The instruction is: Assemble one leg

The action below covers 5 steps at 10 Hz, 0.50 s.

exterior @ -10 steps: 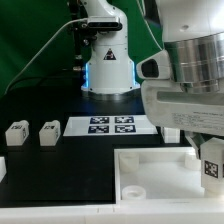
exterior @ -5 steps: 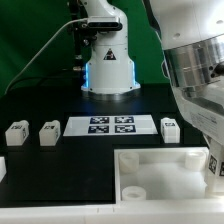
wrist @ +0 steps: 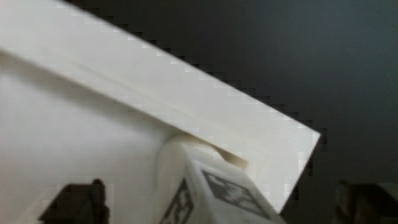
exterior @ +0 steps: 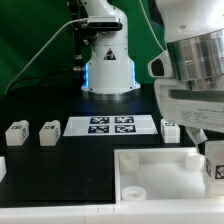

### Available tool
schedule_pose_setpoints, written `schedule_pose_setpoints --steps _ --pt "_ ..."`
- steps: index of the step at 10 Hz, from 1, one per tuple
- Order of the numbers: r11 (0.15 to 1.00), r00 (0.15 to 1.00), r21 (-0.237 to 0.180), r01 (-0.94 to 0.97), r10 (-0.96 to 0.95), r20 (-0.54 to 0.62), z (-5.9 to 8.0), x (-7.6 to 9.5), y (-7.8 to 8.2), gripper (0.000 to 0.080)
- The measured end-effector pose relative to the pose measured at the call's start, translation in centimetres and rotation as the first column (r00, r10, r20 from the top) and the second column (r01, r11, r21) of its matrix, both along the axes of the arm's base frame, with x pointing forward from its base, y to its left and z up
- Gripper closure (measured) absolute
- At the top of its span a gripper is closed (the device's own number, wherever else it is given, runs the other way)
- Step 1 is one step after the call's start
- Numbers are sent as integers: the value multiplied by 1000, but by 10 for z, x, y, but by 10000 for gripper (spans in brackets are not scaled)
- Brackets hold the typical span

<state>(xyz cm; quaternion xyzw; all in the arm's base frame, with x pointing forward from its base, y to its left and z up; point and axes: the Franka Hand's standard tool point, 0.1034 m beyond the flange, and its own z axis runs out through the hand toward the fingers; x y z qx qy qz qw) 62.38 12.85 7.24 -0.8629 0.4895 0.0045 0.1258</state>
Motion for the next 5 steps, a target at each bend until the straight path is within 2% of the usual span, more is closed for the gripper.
schedule_pose_setpoints --steps 1,2,5 --pt "986 987 -62 -154 156 26 1 1 4 152" --pt "949 952 -100 -298 303 44 1 0 7 152" --pt "822 823 -151 -550 564 73 0 0 3 150"
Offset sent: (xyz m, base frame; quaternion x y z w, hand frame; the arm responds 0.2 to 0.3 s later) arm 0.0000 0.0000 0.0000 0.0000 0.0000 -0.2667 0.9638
